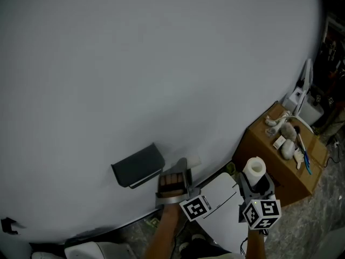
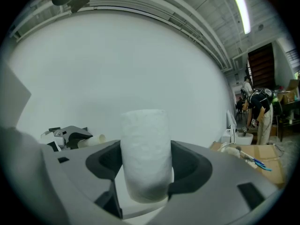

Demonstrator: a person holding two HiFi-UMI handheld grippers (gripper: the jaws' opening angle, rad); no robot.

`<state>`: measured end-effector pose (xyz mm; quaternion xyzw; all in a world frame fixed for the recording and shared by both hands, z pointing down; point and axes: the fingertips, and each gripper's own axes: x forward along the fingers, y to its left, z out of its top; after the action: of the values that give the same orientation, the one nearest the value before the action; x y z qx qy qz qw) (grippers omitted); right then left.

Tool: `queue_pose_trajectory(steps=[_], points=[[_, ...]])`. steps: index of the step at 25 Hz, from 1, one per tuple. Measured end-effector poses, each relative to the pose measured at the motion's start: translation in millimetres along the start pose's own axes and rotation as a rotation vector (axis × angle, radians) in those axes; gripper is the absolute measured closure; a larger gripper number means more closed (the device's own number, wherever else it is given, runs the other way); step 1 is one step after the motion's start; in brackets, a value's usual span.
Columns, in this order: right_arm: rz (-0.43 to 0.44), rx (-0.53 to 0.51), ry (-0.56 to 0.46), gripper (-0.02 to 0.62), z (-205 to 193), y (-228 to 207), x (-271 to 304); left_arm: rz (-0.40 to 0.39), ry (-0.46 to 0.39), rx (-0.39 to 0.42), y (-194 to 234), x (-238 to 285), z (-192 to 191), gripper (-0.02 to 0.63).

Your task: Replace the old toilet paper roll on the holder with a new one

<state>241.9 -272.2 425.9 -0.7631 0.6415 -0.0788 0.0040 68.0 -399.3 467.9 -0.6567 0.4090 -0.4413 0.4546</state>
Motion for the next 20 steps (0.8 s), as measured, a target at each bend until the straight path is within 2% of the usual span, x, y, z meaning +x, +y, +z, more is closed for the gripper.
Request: queue_pose_trajectory(steps=[3,9,13,16,20], points=[[0.009,0.0,-0.005,0.285,1,3,1,0.002,-0.055,-0.145,12,-13,5,0.414],[0.062,-0.005,-0.011,0.285,2,26,5,-0.007,-0.184,-0.591,47,-46,-1,0.416],[0.106,-0.007,-0.01,0.285,2,44,6,0.006,-0.237,-0.791,66,-68,-20,0.414],[0.141,-0.006,-0.009,0.285,2,60,8,-0.018,-0.27,-0.934,74,-81,-40,0.416],[0.192,0.005,-0.007,0.285,0,81,10,-0.05,-0.335,-1.192,89,-101,-69,0.414]])
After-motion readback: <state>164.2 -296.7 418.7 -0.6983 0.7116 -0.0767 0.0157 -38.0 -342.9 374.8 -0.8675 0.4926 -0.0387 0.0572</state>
